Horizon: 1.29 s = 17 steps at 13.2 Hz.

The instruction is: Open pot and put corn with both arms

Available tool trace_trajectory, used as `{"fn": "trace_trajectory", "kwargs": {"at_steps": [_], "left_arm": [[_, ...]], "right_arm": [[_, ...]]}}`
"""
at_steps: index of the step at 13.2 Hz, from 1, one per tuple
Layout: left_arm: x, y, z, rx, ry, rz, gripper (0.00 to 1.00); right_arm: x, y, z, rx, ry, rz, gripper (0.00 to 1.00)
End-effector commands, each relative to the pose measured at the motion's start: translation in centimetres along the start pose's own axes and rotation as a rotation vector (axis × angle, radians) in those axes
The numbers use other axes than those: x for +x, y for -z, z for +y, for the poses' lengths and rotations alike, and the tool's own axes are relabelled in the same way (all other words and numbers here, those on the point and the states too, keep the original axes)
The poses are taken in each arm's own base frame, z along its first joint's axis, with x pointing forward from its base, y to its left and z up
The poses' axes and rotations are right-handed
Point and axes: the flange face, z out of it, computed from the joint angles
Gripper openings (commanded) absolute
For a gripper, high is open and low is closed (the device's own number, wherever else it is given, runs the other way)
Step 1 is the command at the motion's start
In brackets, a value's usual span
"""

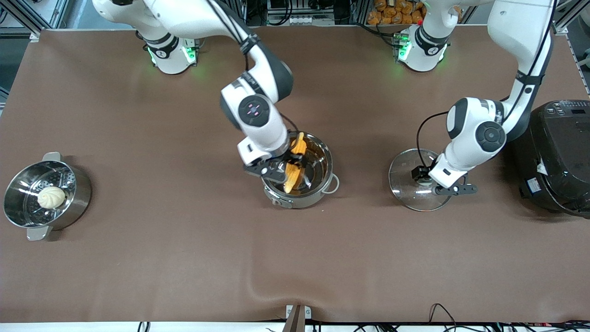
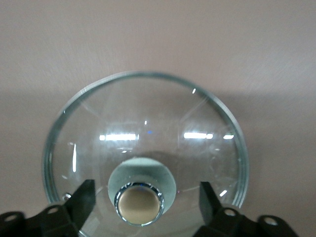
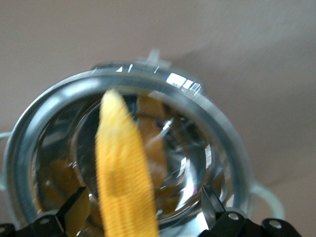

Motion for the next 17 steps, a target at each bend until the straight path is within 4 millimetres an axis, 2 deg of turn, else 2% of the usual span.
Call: {"fn": "trace_trajectory", "kwargs": {"at_steps": [1, 3, 5, 6, 7, 9, 10, 11, 13, 15, 17], "left_arm": [[2.8, 8.2, 0.7, 0.007, 0.006, 0.003, 1.0], [4.9, 13.6, 1.8, 0.013, -0.004, -0.024, 1.0], [5.6, 16.8, 2.8, 0.011, -0.014, -0.019, 1.0], [5.6, 17.4, 3.2, 0.01, -0.021, -0.02, 1.0], [5.6, 17.7, 3.2, 0.01, -0.021, -0.02, 1.0], [5.6, 18.1, 3.1, 0.011, -0.023, -0.015, 1.0], [5.6, 18.5, 3.1, 0.01, -0.026, -0.009, 1.0], [5.6, 18.6, 3.1, 0.011, -0.029, -0.014, 1.0], [5.9, 20.4, 3.1, 0.013, -0.034, -0.015, 1.0], [6.1, 23.3, 2.9, 0.023, -0.032, -0.021, 1.0], [5.7, 24.8, 2.5, 0.034, -0.029, -0.053, 1.0]], "right_arm": [[6.2, 7.0, 6.2, 0.024, 0.022, 0.022, 1.0], [9.9, 10.6, 10.5, 0.037, 0.056, 0.057, 1.0], [11.8, 14.1, 14.7, 0.039, 0.067, 0.056, 1.0], [12.8, 16.2, 17.3, 0.039, 0.049, 0.056, 1.0], [12.5, 17.5, 19.0, 0.023, 0.117, 0.076, 1.0], [13.2, 21.8, 25.0, 0.033, 0.142, 0.111, 1.0], [13.1, 23.9, 27.3, 0.027, 0.138, 0.104, 1.0], [13.1, 25.4, 28.4, -0.015, 0.161, 0.115, 1.0], [11.9, 27.8, 29.9, -0.158, 0.208, 0.125, 1.0], [11.0, 30.3, 31.6, -0.199, 0.175, 0.047, 1.0], [11.1, 32.8, 34.1, -0.181, 0.174, 0.028, 1.0]]}}
